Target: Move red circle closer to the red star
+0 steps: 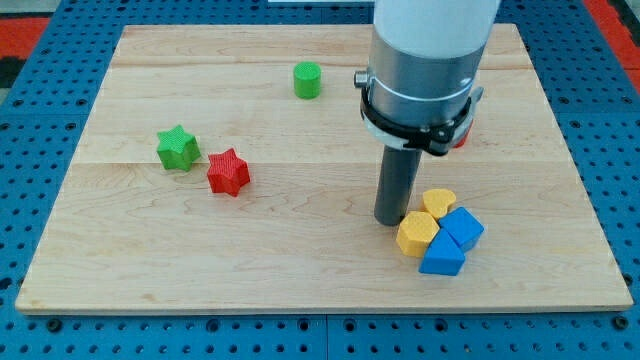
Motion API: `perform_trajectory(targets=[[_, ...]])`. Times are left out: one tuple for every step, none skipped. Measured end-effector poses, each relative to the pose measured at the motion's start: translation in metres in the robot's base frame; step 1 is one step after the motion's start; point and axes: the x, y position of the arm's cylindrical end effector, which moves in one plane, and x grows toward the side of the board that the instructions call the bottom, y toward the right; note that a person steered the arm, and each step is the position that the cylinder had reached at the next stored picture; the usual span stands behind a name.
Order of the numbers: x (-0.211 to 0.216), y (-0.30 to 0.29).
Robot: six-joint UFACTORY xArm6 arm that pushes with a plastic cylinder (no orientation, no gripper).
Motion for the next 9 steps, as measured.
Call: perform_trajectory(targets=[[-0.009,-0.027],[-0.008,-0.069],[-0.008,-0.117],[-0.006,-0.129],[-0.018,-0.063],[-0.048,0.013],[-0.062,0.095],[-0.079,0.144],[-0.119,0.148]])
